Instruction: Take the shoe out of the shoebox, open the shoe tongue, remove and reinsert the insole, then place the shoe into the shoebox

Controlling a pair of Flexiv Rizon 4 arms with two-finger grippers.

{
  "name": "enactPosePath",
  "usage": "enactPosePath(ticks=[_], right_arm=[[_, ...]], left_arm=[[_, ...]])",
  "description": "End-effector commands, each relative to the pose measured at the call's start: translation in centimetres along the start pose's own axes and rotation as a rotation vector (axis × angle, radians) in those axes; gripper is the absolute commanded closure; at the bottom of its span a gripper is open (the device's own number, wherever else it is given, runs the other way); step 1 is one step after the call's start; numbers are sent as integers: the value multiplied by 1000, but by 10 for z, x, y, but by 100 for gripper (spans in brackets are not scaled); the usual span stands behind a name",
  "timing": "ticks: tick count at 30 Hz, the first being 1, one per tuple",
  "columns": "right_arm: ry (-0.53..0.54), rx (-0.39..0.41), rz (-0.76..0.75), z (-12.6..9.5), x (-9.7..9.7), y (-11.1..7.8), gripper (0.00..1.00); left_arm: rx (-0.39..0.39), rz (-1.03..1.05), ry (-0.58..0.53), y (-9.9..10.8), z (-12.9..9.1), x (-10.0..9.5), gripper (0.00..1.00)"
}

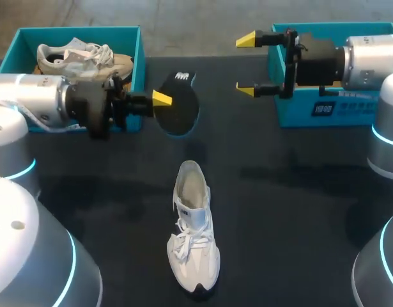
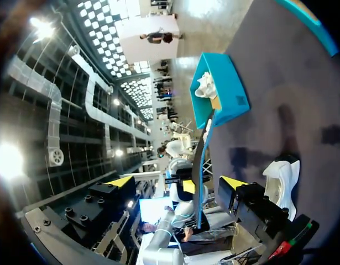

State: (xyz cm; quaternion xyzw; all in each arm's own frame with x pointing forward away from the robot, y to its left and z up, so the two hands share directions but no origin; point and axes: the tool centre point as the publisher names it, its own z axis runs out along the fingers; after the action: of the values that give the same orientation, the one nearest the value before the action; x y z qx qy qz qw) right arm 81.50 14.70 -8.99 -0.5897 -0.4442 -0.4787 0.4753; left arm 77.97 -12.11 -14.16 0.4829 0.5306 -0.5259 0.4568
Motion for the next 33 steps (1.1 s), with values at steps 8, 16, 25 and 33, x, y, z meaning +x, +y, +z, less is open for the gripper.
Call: enactPosePath(ticks=[8,16,25,33], right_arm=[[-4,0,0,0,0,0,0],[-4,0,0,0,0,0,0],[-4,0,0,0,0,0,0],[-4,0,0,0,0,0,0]], left_arm=[[6,-171,6,-1,-12,-4,100],[6,-171,6,-1,-12,-4,100],[6,-171,6,-1,-12,-4,100],[31,-633,3,0,-8,-6,100]])
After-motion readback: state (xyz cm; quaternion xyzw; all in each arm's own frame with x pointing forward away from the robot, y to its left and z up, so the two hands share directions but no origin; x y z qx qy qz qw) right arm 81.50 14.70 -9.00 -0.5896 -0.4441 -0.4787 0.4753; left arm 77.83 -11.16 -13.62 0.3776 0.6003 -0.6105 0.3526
